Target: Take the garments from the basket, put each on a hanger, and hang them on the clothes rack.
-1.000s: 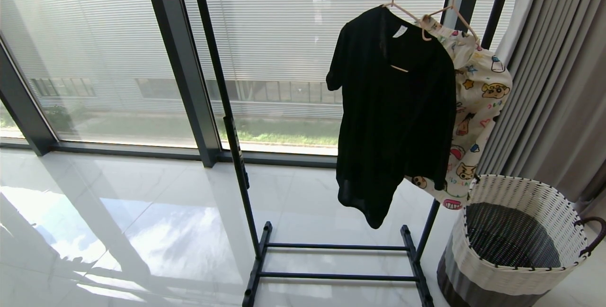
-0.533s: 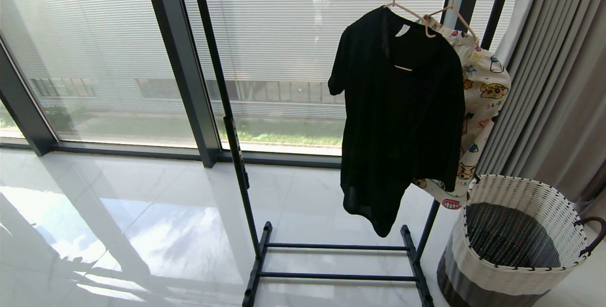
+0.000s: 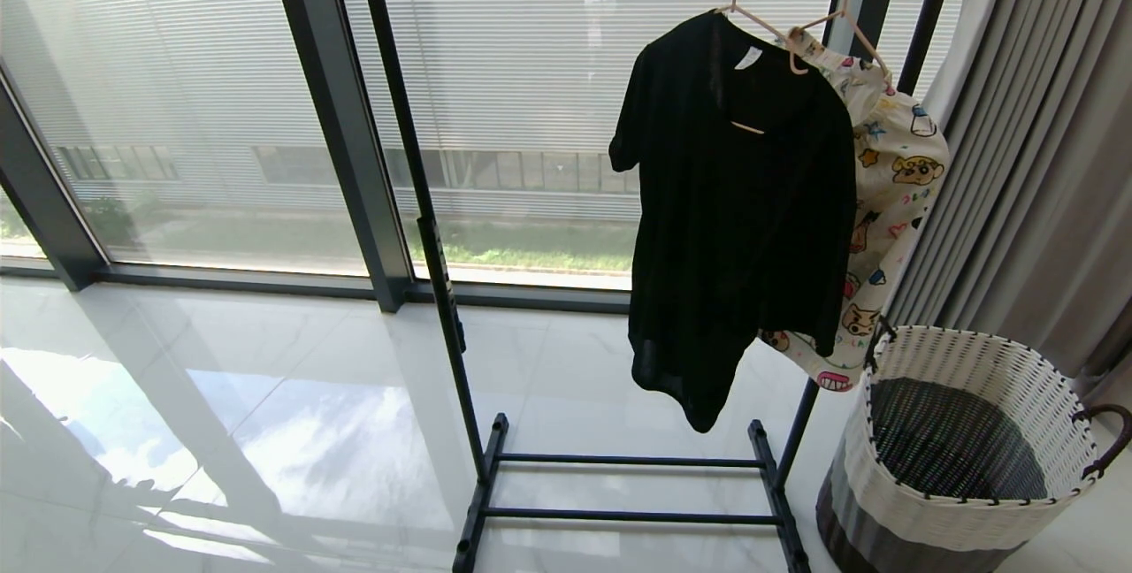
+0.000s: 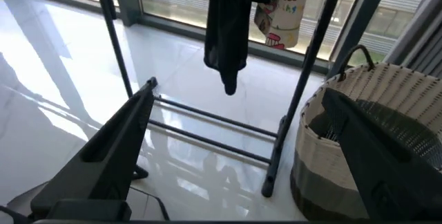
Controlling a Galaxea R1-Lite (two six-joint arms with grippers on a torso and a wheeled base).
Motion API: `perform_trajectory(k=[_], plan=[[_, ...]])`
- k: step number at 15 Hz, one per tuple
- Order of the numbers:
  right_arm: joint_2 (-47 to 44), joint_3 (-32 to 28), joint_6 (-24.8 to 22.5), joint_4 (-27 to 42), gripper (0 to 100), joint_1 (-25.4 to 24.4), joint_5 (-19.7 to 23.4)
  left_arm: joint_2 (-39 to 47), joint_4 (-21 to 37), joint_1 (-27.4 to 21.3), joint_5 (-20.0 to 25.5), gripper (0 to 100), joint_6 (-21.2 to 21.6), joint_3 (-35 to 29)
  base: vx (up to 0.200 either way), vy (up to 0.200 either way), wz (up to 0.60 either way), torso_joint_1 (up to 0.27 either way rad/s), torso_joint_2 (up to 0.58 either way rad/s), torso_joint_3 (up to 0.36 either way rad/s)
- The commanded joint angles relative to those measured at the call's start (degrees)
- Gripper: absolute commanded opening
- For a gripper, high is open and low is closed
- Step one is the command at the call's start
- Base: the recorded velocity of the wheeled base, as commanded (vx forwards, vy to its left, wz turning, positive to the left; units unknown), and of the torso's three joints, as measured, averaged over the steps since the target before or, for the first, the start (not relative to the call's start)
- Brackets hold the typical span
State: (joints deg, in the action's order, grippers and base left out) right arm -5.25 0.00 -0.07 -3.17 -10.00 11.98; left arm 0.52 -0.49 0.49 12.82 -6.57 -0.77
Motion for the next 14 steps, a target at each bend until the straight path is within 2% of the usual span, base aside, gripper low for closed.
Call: perform_trajectory(k=[1, 3, 5, 6, 8, 9, 11, 12, 13, 14], plan=[[-0.3, 0.0, -0.3, 0.1, 100, 4.9, -0.7, 2.9, 0.0, 0.9, -0.4, 100, 0.4, -0.1, 0.0, 0.0, 0.0, 0.0, 0.0, 0.0], [0.1, 0.0, -0.3, 0.1, 100, 12.3, -0.7, 7.6, 0.0, 5.2, -2.5, 100, 0.5, -0.1, 0.0, 0.0, 0.0, 0.0, 0.0, 0.0], [0.4, 0.0, -2.1, -0.2, 100, 13.2, -3.3, 6.5, 0.0, 5.6, 1.2, 100, 1.1, -0.1, 0.0, 0.0, 0.0, 0.0, 0.0, 0.0], [0.4, 0.0, -2.9, -0.4, 100, 13.2, -4.2, 4.7, -0.2, 5.5, 0.9, 100, 1.1, 0.1, 0.0, 0.0, 0.0, 0.0, 0.0, 0.0], [0.4, 0.0, -3.4, -0.6, 100, 13.2, -4.5, 5.0, -2.1, 5.4, -3.9, 100, 2.1, 0.7, 0.0, 0.0, 0.0, 0.0, 0.0, 0.0], [0.3, 0.0, -3.5, -1.0, 100, 13.2, -5.4, 4.9, -3.1, 5.4, -9.7, 100, 1.4, 0.8, 0.0, 0.0, 0.0, 0.0, 0.0, 0.0], [0.4, 0.0, -4.0, -1.0, 100, 13.2, -5.8, 5.0, -3.0, 5.5, -11.1, 100, 0.7, 0.8, 0.0, 0.0, 0.0, 0.0, 0.0, 0.0], [0.3, 0.0, -6.3, 0.3, 100, 13.2, -7.1, 5.0, -2.1, 5.5, -13.0, 100, 1.7, 0.8, 0.0, 0.0, 0.0, 0.0, 0.0, 0.0], [0.3, 0.0, -7.5, 1.1, 100, 13.2, -9.4, 5.0, 1.3, 5.5, -13.6, 100, 3.8, 0.6, 0.0, 0.0, 0.0, 0.0, 0.0, 0.0], [0.3, 0.0, -7.4, 1.1, 100, 13.2, -8.8, 5.1, 1.5, 5.5, -13.4, 100, 4.7, 0.5, 0.0, 0.0, 0.0, 0.0, 0.0, 0.0]])
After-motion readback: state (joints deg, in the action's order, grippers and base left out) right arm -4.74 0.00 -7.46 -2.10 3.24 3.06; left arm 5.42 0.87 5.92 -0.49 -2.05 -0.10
